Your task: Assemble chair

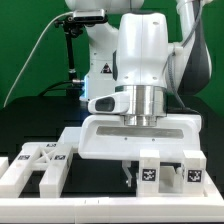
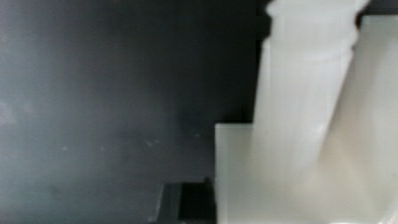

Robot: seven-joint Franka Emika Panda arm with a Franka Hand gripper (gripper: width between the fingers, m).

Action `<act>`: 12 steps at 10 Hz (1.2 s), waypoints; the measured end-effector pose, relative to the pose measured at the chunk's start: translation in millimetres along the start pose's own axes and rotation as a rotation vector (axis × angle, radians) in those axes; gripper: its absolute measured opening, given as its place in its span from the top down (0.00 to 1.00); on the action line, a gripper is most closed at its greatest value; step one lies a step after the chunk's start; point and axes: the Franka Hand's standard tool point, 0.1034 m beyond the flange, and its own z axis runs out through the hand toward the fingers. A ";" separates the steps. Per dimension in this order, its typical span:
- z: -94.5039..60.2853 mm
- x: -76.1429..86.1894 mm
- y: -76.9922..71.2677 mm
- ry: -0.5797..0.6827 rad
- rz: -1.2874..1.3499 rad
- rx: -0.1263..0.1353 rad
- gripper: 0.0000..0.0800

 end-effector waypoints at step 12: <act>-95.1 -39.1 59.3 -0.775 -0.028 0.120 0.95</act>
Offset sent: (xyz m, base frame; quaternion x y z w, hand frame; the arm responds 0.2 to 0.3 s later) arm -0.0444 -0.0418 0.0370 0.0458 -0.0670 -0.0226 0.9964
